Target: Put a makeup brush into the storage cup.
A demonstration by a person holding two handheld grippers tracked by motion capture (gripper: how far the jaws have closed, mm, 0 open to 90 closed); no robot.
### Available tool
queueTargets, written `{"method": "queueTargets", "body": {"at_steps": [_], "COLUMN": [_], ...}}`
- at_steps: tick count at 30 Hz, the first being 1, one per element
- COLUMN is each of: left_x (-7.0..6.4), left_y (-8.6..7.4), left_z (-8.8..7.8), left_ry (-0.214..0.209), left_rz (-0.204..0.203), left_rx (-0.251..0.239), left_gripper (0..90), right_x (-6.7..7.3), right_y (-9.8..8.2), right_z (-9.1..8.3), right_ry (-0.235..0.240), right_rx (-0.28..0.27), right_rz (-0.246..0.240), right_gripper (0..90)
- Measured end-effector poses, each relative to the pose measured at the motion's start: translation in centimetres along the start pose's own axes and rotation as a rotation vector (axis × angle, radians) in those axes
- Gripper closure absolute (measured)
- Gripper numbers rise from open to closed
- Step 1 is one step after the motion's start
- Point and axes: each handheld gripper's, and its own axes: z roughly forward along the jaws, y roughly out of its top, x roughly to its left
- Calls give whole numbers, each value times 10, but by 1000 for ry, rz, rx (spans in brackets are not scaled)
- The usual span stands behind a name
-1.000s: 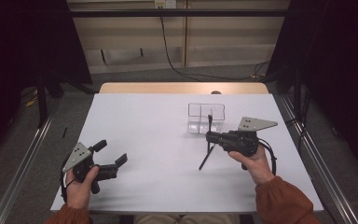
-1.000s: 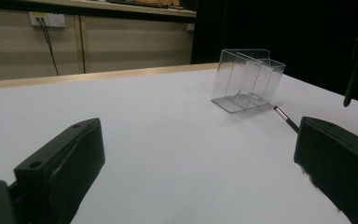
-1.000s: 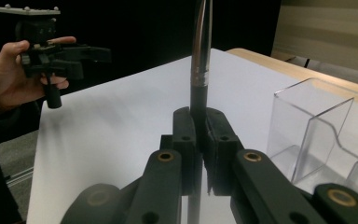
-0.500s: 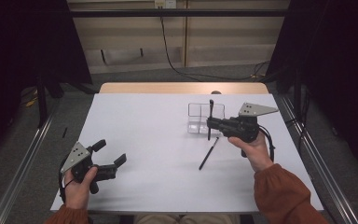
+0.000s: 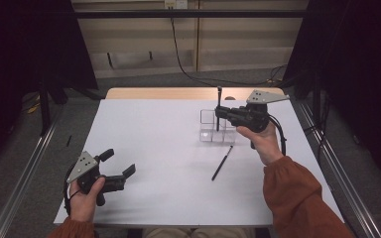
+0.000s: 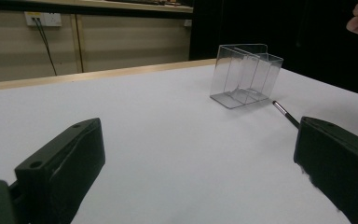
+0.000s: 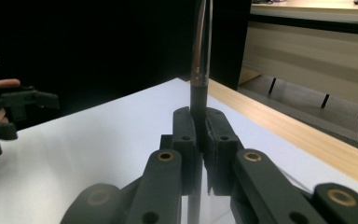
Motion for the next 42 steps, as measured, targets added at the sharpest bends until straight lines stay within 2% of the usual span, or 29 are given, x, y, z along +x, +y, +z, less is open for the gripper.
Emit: {"method": "queueTargets", "body": {"at_steps": [11, 15, 19, 24, 42], "left_x": [0, 0, 1, 1, 2], "left_y": [0, 0, 0, -1, -1], "left_z": [0, -1, -1, -1, -1], "left_ry": [-3, -3, -2, 1, -2], "left_rz": [7, 6, -2, -8, 5], "left_rx": [9, 7, 3, 15, 15], "left_gripper": [20, 21, 21, 21, 21], "right_x": [-9, -14, -19, -22, -32], "right_y": [7, 12, 12, 9, -11], "right_z": [27, 36, 45, 54, 58], "right_ry": [-36, -67, -98, -101, -120], "right_rx": [20, 30, 29, 41, 56], "right_rz": [3, -5, 14, 19, 46], "right_gripper": [836, 836, 836, 836, 836]}}
